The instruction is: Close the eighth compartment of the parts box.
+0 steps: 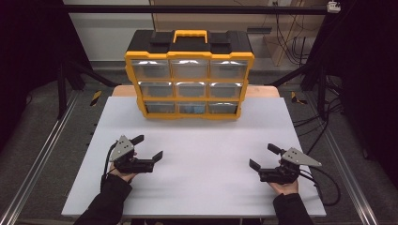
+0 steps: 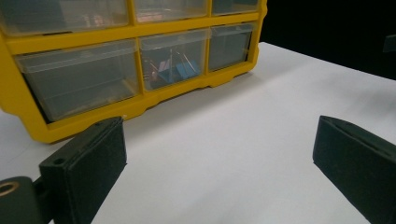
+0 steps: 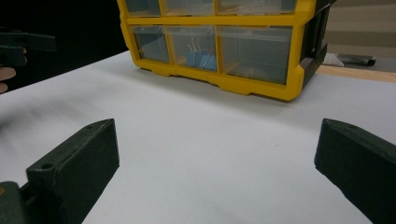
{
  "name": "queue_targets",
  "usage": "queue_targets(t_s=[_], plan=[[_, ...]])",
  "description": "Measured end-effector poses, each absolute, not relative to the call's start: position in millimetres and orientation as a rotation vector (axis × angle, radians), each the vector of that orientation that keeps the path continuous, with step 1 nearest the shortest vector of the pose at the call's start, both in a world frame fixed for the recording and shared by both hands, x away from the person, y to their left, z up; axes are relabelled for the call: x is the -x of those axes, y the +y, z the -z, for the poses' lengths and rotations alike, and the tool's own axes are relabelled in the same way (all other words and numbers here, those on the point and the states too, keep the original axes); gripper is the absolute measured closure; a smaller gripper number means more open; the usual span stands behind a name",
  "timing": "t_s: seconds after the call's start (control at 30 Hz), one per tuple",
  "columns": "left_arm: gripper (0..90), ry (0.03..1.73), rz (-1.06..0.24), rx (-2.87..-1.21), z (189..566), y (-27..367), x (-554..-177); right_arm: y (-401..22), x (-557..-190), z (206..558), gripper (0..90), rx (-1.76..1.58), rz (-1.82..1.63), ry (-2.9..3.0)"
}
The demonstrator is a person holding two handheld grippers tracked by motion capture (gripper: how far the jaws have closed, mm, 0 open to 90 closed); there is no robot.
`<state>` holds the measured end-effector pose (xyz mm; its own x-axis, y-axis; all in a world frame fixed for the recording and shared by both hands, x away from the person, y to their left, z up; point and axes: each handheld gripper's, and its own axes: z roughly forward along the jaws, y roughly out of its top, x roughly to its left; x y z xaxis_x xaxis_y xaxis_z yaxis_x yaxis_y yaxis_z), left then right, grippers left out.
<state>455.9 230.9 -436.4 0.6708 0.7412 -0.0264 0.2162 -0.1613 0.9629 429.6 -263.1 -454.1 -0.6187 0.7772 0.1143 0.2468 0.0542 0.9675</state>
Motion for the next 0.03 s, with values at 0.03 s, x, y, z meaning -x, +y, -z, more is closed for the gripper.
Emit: queue_targets(t_s=[0.03], plan=[[2.2, 0.78, -0.561, -1.712, 436.8, 231.9, -455.6, -264.2, -430.1, 454.8, 0.4, -1.011, -1.588, 1.898]])
